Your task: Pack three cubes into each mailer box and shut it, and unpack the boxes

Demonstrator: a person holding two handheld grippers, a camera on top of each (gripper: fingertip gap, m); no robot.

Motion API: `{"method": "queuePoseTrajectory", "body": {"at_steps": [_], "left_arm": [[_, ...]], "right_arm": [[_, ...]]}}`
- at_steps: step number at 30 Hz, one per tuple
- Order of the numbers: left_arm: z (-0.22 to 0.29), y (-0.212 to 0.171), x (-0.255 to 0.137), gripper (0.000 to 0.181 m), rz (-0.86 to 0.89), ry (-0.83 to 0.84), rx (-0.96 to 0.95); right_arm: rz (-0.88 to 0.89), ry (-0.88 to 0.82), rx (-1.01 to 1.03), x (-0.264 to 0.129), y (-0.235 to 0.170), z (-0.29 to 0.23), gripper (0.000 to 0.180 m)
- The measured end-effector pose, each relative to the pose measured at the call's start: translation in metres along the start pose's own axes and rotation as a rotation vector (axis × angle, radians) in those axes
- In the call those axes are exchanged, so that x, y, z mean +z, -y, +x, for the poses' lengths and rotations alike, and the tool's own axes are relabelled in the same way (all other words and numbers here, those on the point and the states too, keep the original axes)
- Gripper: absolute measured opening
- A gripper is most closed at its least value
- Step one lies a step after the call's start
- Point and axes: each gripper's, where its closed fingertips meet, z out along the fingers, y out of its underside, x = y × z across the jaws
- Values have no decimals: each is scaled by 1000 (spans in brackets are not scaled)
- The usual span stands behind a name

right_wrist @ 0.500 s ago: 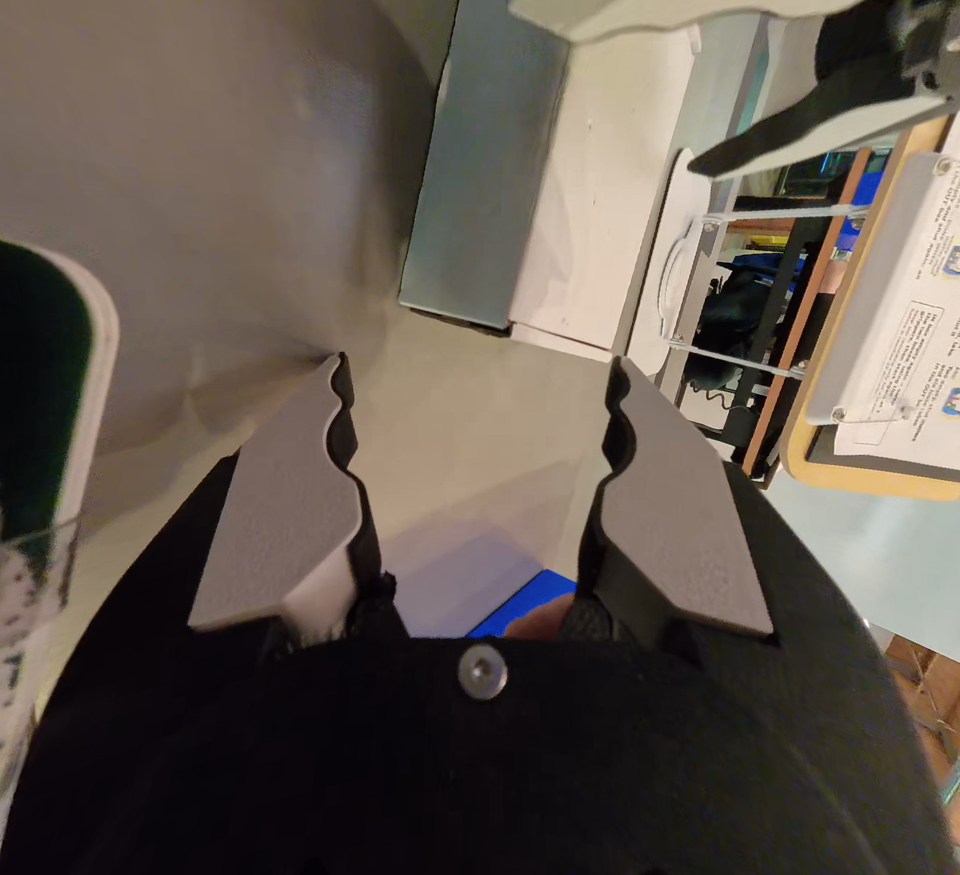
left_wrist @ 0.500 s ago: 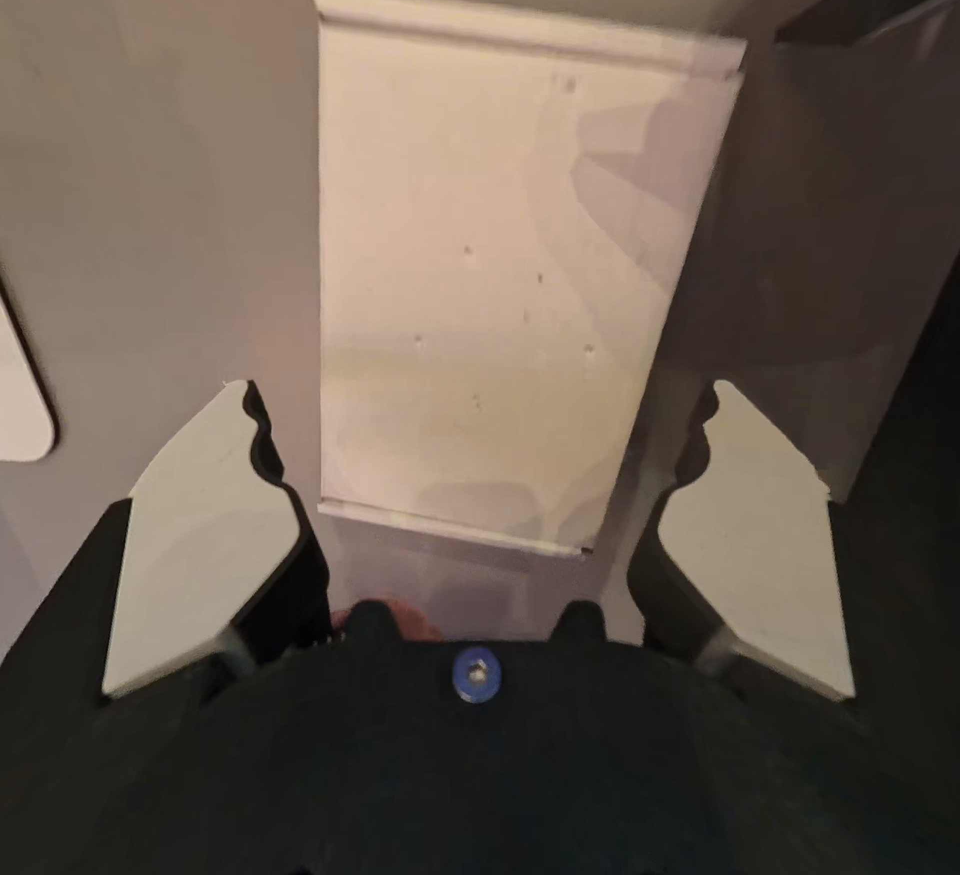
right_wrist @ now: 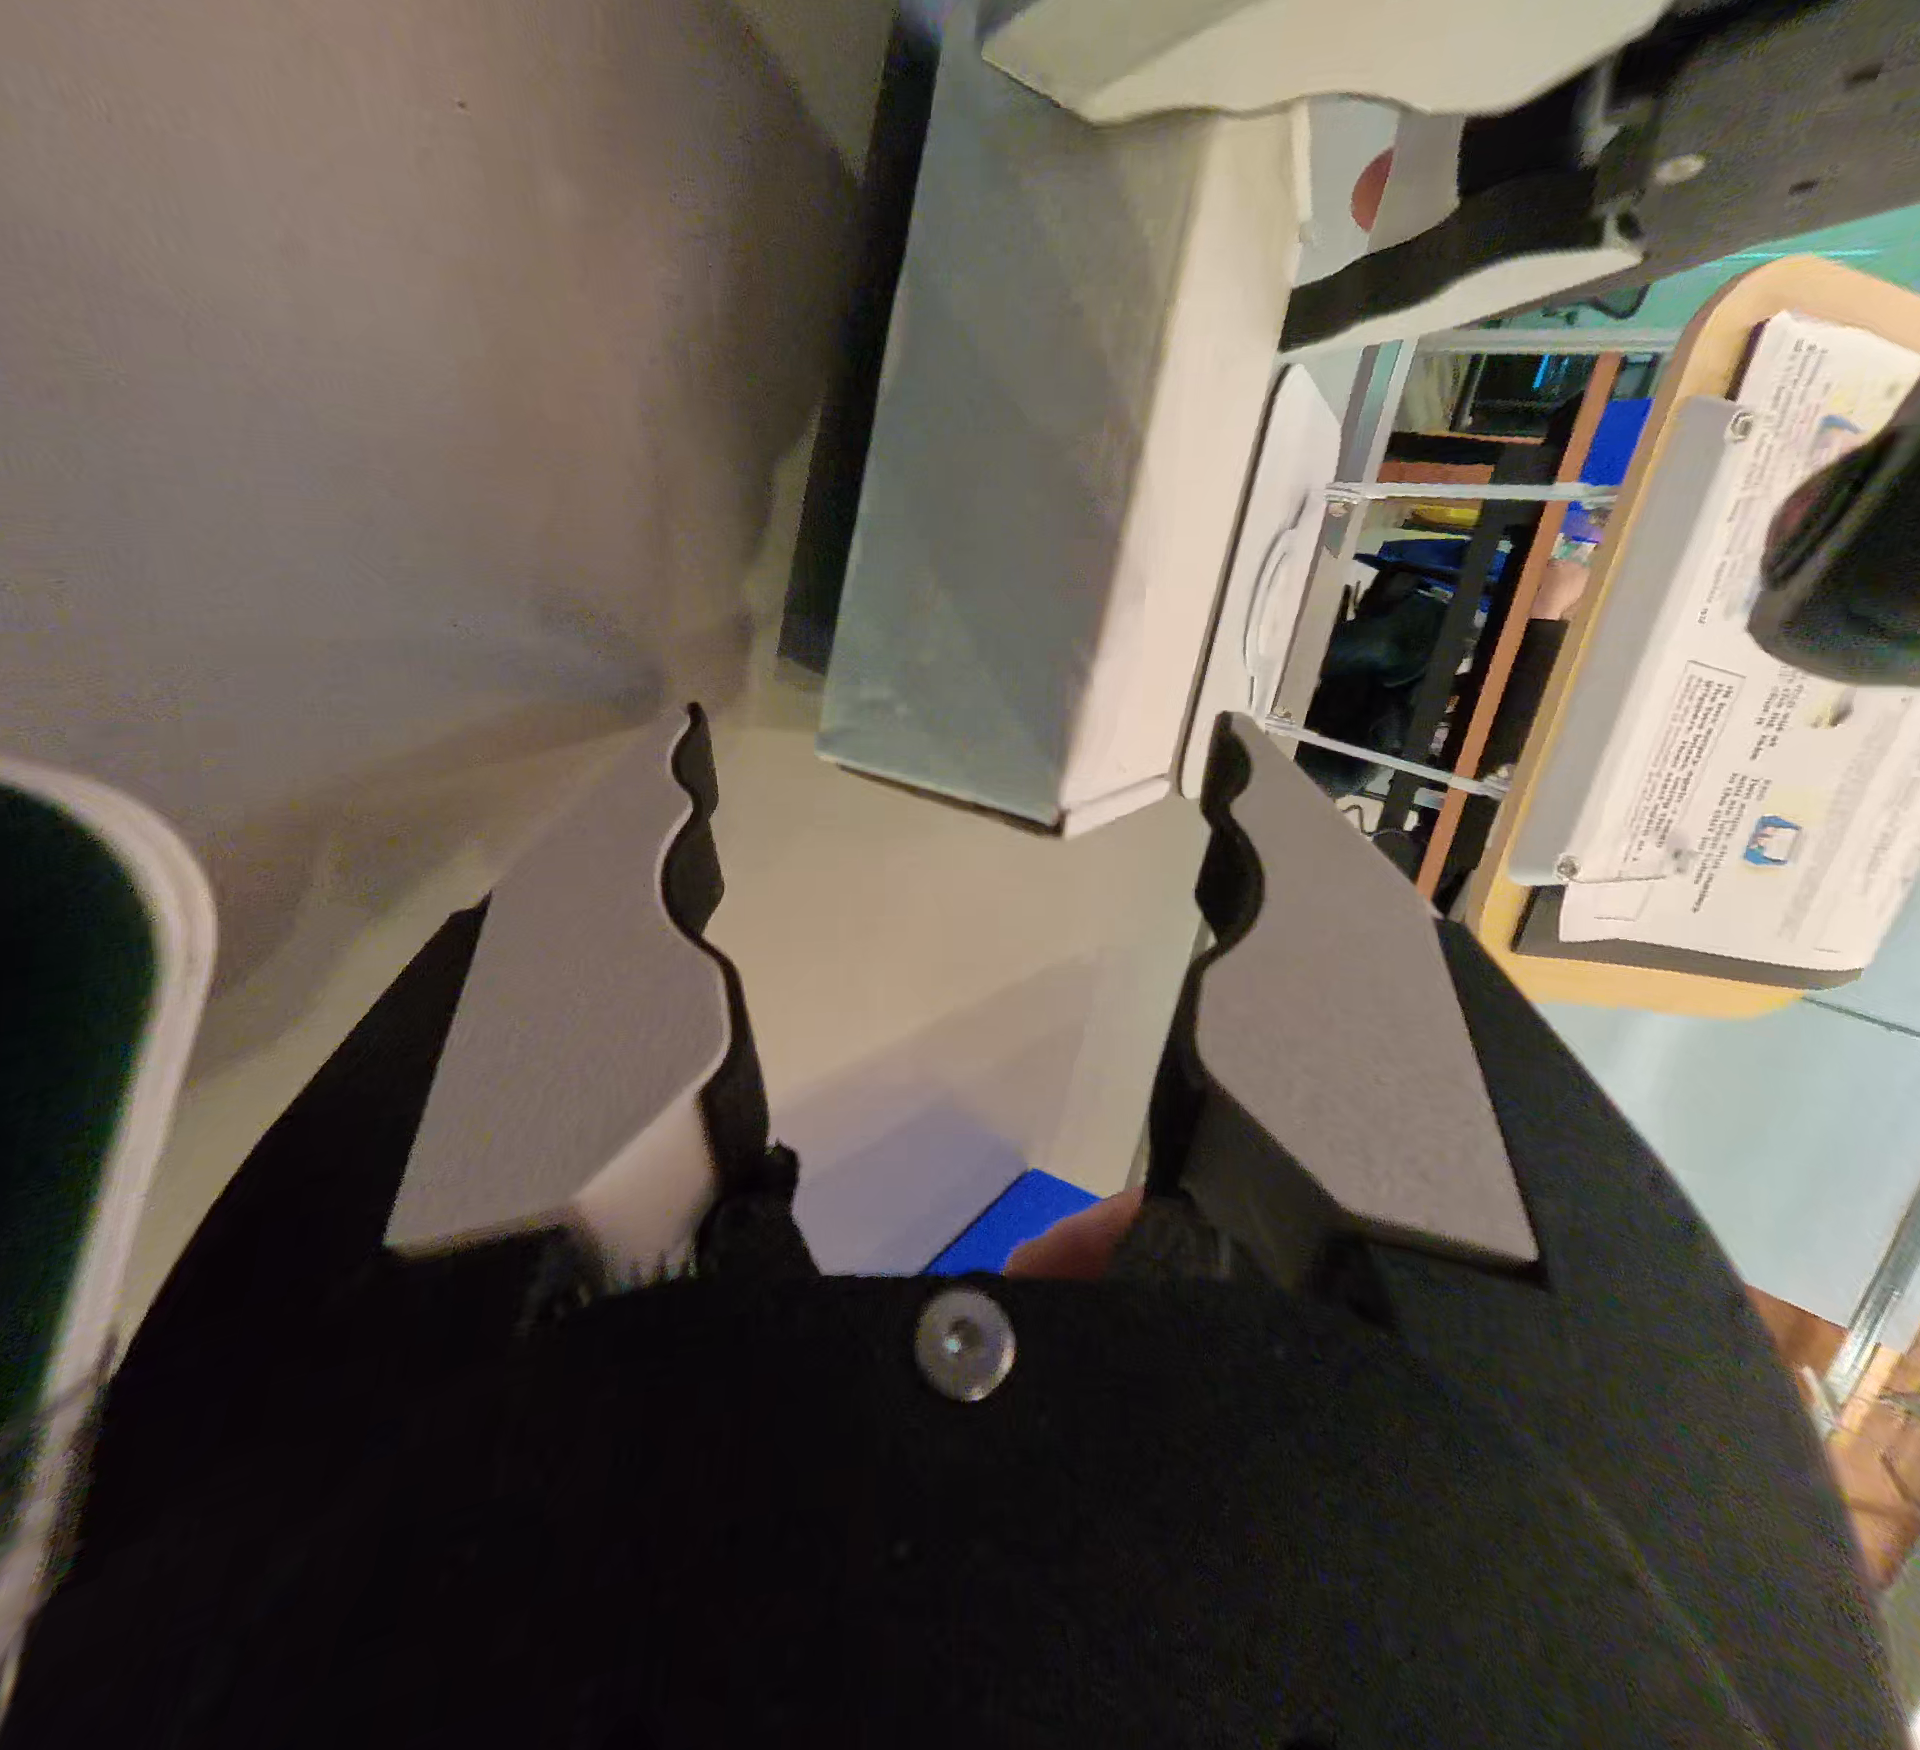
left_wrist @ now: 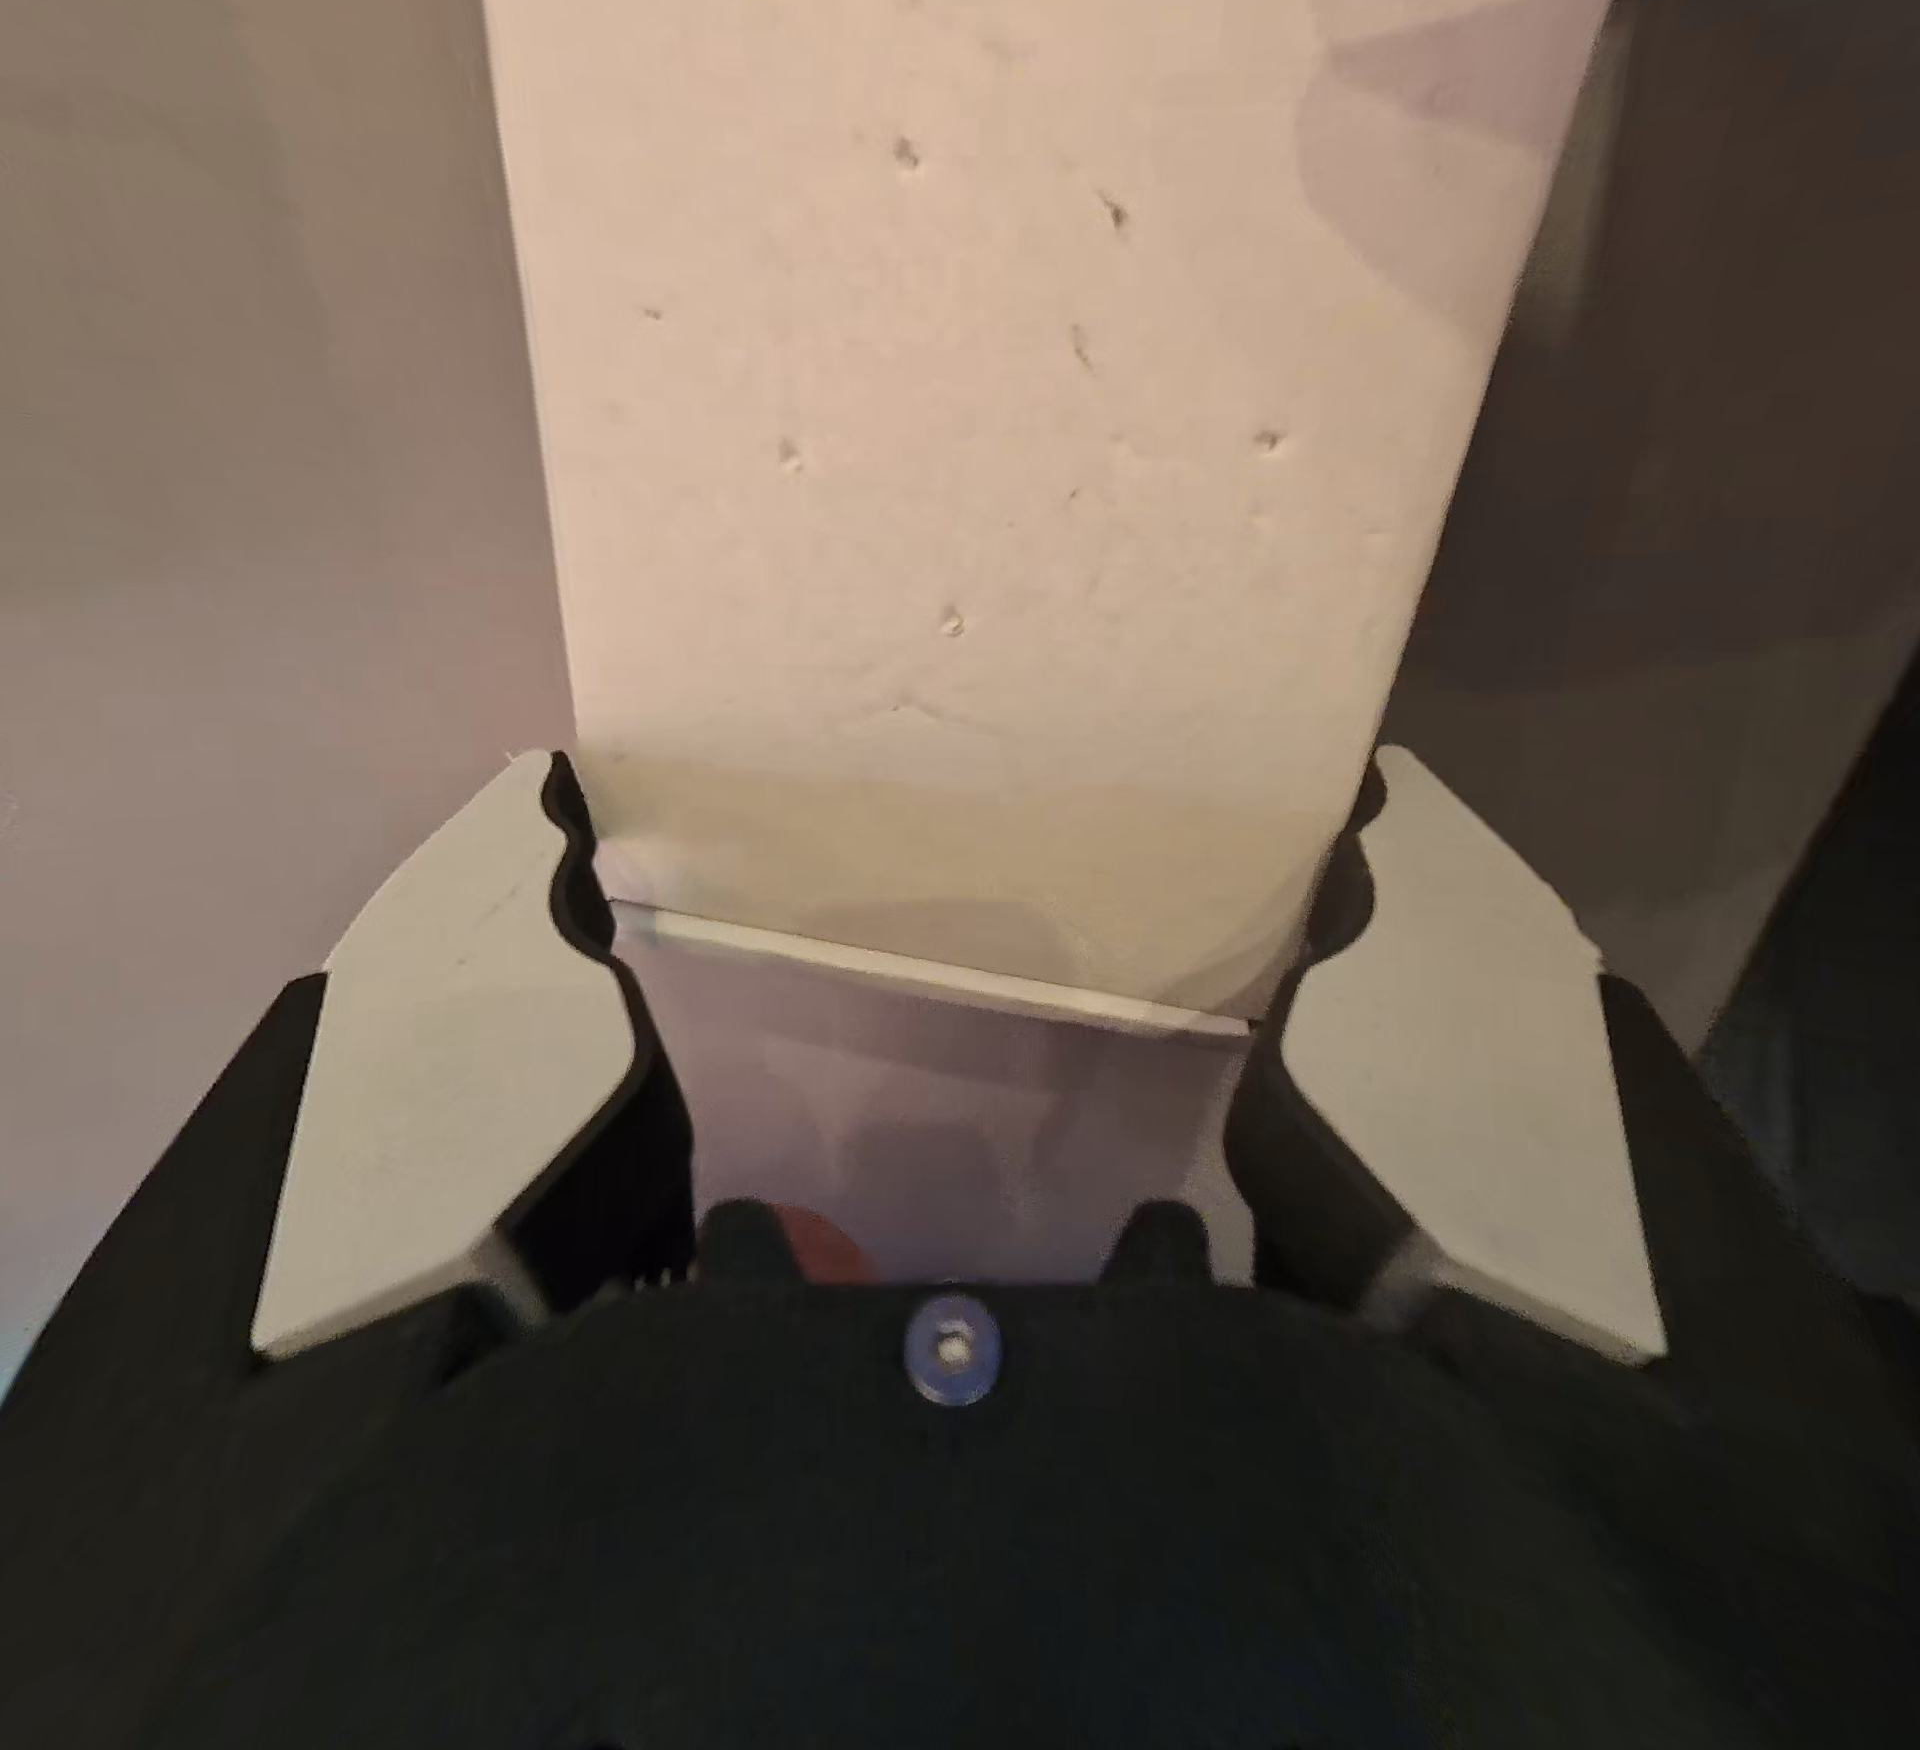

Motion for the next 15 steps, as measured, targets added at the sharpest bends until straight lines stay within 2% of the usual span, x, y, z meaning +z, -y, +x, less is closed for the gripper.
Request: {"method": "queuePoseTrajectory", "body": {"at_steps": [4,9,12,15], "left_arm": [[2,7,-4,131,23,-103,-69],[3,12,-6,132,36,-151,-120],[1,18,-10,129,113,-154,-137],[2,19,-25,135,194,-75,-63]], "right_arm": [[-45,-71,-32,8,-3,12,81],[-78,-43,-53,20,-13,17,62],[-53,-15,-8,20,-16,20,61],[-45,6,51,20,-24,25,61]]}}
